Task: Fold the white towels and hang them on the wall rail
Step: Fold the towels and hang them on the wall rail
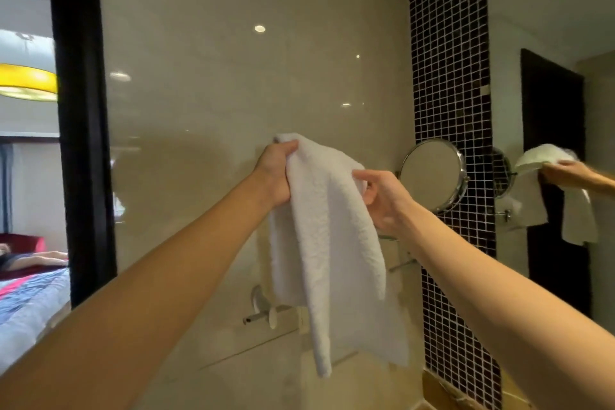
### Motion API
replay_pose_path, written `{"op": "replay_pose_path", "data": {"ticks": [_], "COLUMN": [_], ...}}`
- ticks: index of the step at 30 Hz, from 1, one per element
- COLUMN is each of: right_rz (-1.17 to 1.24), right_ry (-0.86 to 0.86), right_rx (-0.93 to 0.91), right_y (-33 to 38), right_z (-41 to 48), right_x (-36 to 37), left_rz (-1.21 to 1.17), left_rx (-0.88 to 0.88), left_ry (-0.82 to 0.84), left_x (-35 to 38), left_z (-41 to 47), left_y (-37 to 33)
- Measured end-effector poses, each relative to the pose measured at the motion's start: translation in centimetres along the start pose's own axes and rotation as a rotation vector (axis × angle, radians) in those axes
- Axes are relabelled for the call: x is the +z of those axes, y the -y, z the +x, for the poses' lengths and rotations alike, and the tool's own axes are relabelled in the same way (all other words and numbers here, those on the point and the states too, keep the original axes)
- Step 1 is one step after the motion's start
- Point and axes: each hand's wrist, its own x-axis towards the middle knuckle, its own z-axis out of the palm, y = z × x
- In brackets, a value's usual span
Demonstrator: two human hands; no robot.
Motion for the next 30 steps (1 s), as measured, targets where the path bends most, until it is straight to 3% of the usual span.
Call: {"op": "replay_pose_path", "data": {"ticks": [13,21,30], "right_rz": [-0.236,-0.379,-0.402], "right_ry": [-0.185,-0.315,-0.456], "right_rx": [-0.134,-0.056,-0.082], "right_y": [-0.5,-2.9,-2.9], "right_z": [7.2,8.9,8.7], "right_x": [-1.1,-2.4,-4.0], "left_rz": [0.018,0.016,-0.079], "left_rx": [-0.051,-0.177,-0.218], "left_ry": [-0.105,-0.156,-0.079], "left_x": [-3.2,-4.8,-4.0], "left_z": [4.8,6.2,6.9], "left_y": [3.6,7.7,10.2]}}
